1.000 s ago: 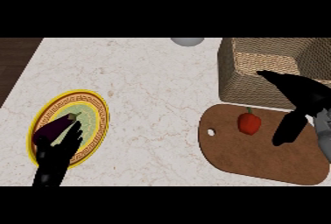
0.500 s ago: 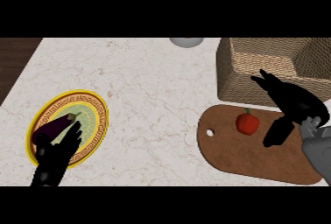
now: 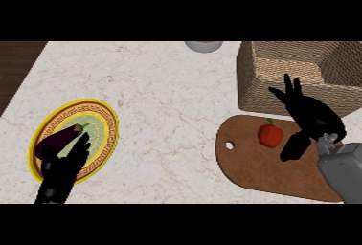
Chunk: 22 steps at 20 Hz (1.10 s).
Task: Pick the bell pepper from the cutting board and place it in the basket
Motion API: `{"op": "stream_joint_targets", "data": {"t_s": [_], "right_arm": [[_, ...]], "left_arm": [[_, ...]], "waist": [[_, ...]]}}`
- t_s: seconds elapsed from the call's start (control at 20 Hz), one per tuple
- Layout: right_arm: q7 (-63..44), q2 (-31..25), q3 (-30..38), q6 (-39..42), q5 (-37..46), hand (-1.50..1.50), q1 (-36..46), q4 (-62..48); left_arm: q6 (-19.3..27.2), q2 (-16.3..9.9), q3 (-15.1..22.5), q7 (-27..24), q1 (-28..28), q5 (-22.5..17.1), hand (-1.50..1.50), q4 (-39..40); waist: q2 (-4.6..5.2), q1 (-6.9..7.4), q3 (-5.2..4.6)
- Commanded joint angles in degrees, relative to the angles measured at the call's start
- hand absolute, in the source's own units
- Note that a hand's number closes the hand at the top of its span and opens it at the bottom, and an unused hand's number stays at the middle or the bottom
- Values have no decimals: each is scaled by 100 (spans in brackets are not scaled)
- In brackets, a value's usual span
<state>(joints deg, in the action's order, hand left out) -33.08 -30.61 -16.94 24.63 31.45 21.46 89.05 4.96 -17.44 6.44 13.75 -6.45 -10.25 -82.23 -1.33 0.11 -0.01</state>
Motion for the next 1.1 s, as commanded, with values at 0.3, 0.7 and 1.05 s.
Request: {"op": "stream_joint_targets", "data": {"t_s": [0.3,0.7,1.05], "right_arm": [[-104,396,-167,359,355,-150,331,-1068],[538,323,-133,-189,673,-150,-263,-1228],[419,623,-169,-348,889,-150,-250,-1360]], "left_arm": [[-59,110,14,18,-16,147,0,276],[-3,80,-116,197,22,148,0,127],[-104,47,-89,277,-199,125,0,-158]], "waist": [[163,92,-1],[169,51,6],[159,117,9]]}}
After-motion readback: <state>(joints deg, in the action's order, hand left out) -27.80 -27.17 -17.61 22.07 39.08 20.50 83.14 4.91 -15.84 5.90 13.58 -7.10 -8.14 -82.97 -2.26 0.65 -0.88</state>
